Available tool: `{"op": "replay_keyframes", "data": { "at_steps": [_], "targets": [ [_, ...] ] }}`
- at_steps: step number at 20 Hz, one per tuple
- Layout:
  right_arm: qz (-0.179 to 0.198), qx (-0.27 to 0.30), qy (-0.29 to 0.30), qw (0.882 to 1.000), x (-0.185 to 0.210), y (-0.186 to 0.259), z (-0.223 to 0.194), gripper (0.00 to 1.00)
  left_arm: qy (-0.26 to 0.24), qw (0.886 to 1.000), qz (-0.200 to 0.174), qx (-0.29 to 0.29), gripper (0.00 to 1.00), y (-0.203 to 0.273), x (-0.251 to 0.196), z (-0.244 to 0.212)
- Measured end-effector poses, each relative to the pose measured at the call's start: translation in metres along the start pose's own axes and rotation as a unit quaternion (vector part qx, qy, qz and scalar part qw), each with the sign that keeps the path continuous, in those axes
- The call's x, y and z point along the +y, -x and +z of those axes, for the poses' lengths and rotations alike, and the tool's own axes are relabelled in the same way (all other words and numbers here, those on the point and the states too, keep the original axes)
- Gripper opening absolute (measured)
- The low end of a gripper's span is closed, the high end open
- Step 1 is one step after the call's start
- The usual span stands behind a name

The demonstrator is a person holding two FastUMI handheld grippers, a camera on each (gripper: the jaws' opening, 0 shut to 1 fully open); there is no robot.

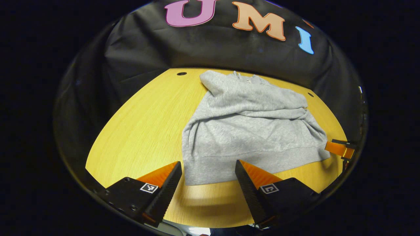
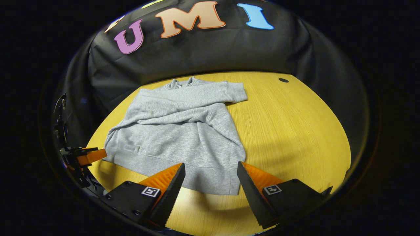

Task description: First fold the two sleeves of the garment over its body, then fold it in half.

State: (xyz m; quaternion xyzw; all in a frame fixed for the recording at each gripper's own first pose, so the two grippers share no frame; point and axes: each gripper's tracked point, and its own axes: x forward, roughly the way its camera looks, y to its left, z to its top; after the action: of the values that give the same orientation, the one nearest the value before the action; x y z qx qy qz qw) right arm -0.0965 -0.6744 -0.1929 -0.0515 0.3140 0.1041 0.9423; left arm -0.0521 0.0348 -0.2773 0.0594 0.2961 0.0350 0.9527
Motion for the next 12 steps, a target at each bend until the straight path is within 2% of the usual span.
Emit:
{"op": "replay_keyframes", "data": {
  "at_steps": [1, 8, 9, 10, 11, 12],
  "targets": [
    [-0.001, 0.004, 0.007, 1.0, 0.001, -0.002, -0.003, 0.98, 0.0, 1.0, 0.001, 0.002, 0.96, -0.001, 0.0, -0.002],
    [-0.005, 0.025, 0.049, 0.998, 0.004, -0.008, -0.019, 0.99, -0.012, 1.0, -0.002, 0.019, 0.96, -0.014, -0.004, -0.013],
    [-0.006, 0.026, 0.048, 0.998, 0.003, -0.009, -0.019, 0.95, -0.01, 1.0, -0.002, 0.017, 0.96, -0.014, -0.003, -0.013],
    [-0.006, 0.025, 0.048, 0.999, 0.003, -0.009, -0.019, 0.98, -0.01, 1.0, -0.004, 0.012, 0.97, -0.016, -0.004, -0.011],
    [-0.007, 0.025, 0.05, 0.998, 0.003, -0.01, -0.02, 0.95, -0.009, 1.0, -0.007, 0.012, 0.94, -0.017, -0.005, -0.011],
    [-0.007, 0.023, 0.054, 0.998, 0.003, -0.01, -0.02, 0.98, -0.011, 1.0, -0.011, 0.008, 0.92, -0.02, -0.006, -0.011]
  ]
}}
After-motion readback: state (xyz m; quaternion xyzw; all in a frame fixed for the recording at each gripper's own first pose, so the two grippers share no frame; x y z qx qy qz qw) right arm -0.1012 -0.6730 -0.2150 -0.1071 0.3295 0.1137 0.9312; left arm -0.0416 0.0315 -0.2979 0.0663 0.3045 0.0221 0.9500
